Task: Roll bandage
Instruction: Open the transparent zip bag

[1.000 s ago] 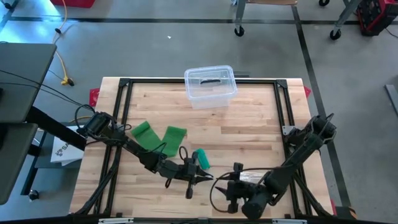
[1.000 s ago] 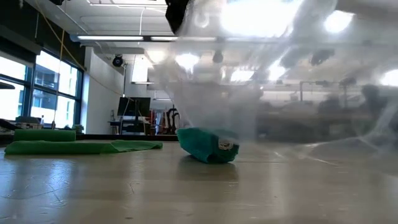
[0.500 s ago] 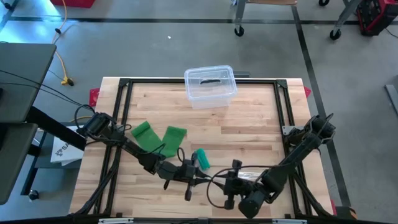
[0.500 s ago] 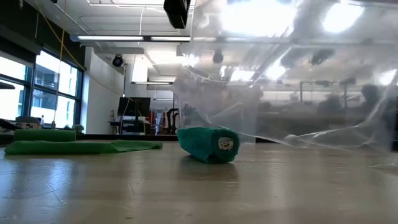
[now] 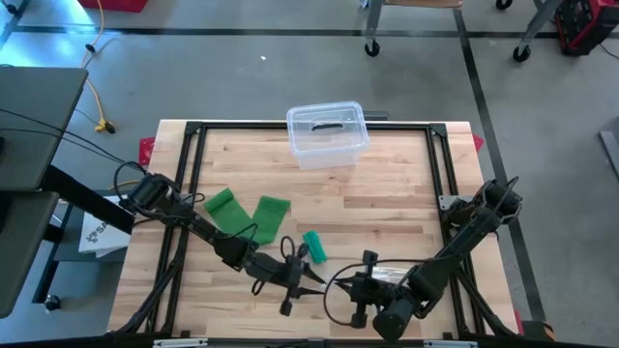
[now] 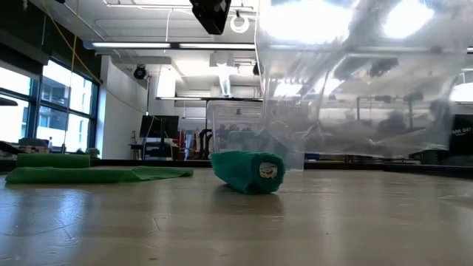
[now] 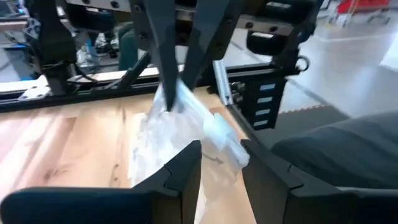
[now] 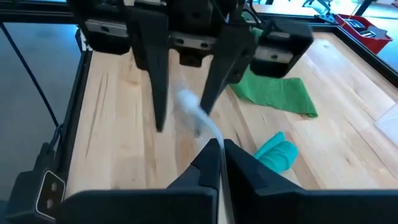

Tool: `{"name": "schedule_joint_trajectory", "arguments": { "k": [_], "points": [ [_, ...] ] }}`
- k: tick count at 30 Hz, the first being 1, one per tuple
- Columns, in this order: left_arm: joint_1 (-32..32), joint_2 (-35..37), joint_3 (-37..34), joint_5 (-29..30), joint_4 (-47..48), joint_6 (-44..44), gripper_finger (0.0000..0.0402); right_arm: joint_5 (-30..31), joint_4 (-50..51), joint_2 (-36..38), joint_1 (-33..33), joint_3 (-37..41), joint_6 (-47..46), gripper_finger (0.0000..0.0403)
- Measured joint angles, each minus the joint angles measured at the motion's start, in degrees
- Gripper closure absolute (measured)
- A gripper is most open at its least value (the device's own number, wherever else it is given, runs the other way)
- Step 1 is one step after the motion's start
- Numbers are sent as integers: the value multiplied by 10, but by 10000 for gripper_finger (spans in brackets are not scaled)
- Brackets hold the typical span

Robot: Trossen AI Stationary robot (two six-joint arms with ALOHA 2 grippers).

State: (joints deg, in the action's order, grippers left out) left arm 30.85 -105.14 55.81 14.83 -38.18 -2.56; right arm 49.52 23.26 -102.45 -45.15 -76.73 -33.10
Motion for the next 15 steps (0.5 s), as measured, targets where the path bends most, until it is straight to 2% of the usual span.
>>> {"name": "schedule_joint_trajectory", "arguments": {
  "k": [3,10,15],
  "points": [
    [10,10,0,29,12,20,293,0,1,0,0,0,-5,401],
    [41,21,0,152,15,88,332,0,2,0,0,0,-10,402],
    [54,21,0,194,13,112,349,-1,0,0,0,0,-10,402]
  ]
}}
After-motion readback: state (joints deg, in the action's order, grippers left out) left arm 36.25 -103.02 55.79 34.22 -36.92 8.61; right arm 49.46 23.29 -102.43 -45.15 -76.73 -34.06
